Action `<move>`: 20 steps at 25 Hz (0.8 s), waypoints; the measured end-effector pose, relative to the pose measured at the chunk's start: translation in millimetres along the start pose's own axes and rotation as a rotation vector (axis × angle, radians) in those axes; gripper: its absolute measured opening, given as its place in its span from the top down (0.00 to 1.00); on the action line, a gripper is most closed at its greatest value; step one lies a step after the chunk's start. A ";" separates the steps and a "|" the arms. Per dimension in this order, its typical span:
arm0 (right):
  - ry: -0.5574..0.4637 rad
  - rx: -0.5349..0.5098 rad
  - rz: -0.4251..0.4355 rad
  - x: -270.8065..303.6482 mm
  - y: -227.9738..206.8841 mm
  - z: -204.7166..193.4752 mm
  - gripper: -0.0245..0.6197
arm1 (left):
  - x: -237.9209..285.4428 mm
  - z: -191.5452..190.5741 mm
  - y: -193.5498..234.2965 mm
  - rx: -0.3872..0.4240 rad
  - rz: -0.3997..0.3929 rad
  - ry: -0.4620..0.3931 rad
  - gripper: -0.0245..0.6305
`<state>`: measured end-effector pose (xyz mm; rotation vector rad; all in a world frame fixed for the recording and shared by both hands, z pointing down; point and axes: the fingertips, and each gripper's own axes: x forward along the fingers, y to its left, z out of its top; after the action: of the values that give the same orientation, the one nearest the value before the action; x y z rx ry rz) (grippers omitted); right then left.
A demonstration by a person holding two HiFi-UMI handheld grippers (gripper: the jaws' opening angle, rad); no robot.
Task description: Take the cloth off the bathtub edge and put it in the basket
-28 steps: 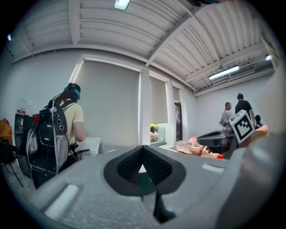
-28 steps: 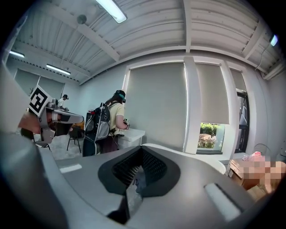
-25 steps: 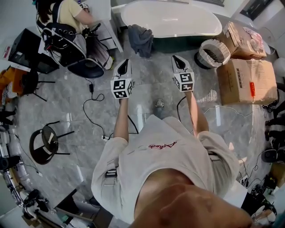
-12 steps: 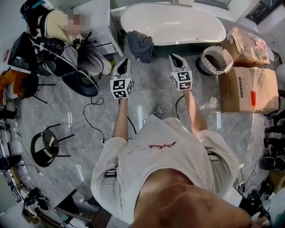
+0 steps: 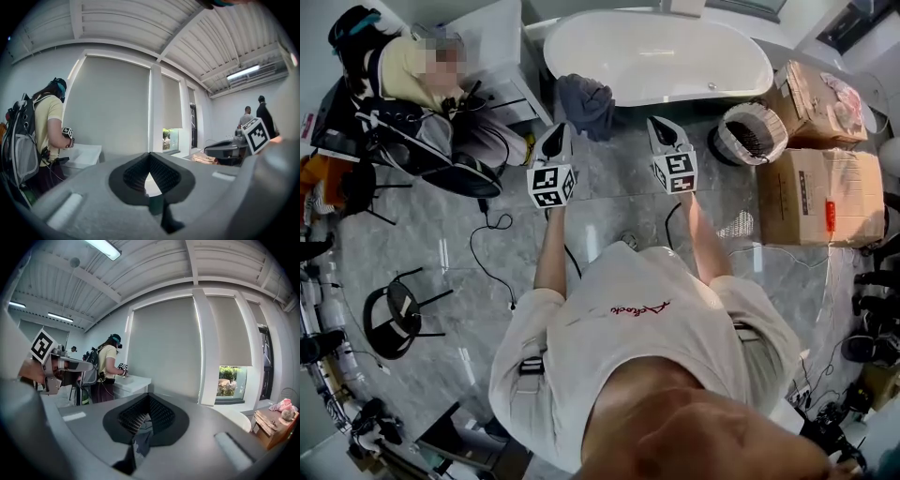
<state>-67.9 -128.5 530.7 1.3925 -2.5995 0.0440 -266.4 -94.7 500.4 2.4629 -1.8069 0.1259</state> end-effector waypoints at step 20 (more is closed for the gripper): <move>0.018 -0.008 0.054 70.7 -20.3 -5.7 0.95 | 54.9 -17.1 30.7 -0.027 0.037 0.019 0.96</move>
<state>-88.3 -197.3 547.8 1.3135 -2.6193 0.0541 -279.6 -153.9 524.4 2.4026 -1.8344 0.1254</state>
